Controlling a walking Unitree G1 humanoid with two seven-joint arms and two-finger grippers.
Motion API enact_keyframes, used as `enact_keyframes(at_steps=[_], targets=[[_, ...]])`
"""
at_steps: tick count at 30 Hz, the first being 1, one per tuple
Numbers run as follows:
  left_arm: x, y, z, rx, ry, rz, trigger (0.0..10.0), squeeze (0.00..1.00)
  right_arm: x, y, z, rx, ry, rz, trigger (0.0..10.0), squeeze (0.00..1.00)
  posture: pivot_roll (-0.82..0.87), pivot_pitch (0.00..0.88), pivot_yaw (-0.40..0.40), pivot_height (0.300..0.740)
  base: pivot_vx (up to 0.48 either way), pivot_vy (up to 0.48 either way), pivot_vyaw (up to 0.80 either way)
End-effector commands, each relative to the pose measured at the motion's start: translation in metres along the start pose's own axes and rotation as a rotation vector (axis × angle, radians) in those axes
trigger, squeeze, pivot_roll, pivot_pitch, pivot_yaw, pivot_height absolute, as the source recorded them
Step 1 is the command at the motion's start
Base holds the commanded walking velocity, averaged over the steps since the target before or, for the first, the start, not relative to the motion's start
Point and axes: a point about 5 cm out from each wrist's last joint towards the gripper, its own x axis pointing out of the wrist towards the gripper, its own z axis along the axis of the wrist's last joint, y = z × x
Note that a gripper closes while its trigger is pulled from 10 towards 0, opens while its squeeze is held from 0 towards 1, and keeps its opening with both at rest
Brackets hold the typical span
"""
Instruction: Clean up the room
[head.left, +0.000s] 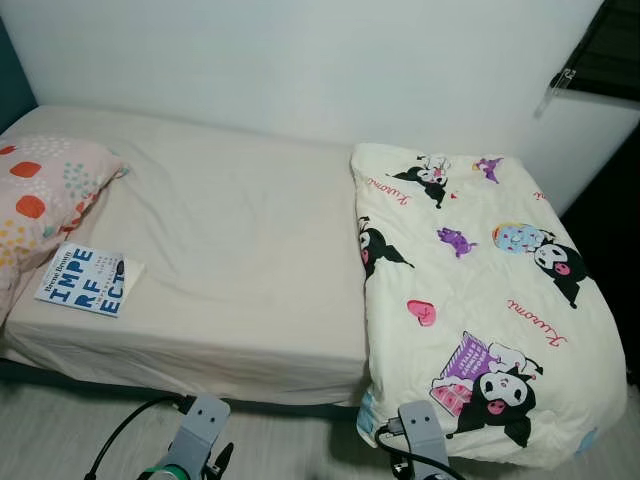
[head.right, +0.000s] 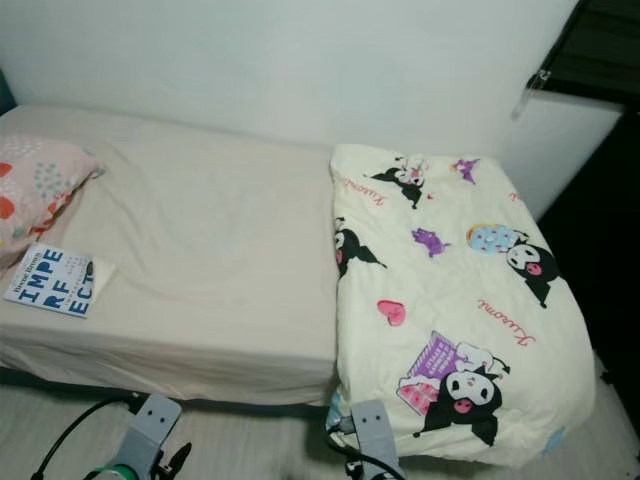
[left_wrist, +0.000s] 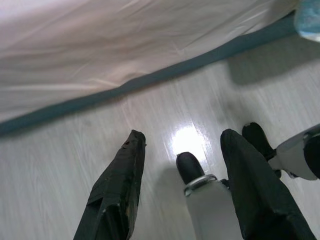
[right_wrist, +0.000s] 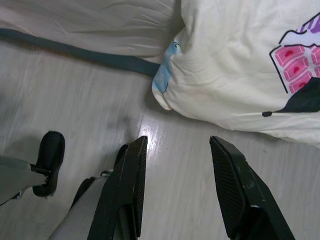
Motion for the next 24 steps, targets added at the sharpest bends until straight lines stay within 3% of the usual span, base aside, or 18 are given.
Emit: enact_keyframes(at_steps=[1, 10, 24], targets=[[-0.003, -0.01, -0.012, -0.024, 0.022, -0.023, 10.0, 0.0, -0.001, 0.0, -0.004, 0.003, 0.011, -0.004, 10.0, 0.0, 0.01, 0.02, -0.023, 0.74, 0.0, 0.0, 0.0], [-0.002, -0.013, -0.01, -0.033, -0.015, -0.008, 10.0, 0.0, 0.001, -0.012, 0.004, 0.025, -0.022, -0.033, 10.0, 0.0, 0.01, 0.019, -0.03, 0.74, 0.0, 0.0, 0.0], [-0.003, -0.012, -0.013, -0.043, -0.017, 0.023, 10.0, 0.0, 0.001, -0.007, 0.004, 0.014, -0.037, -0.012, 10.0, 0.0, 0.03, 0.031, -0.031, 0.74, 0.0, 0.0, 0.0]])
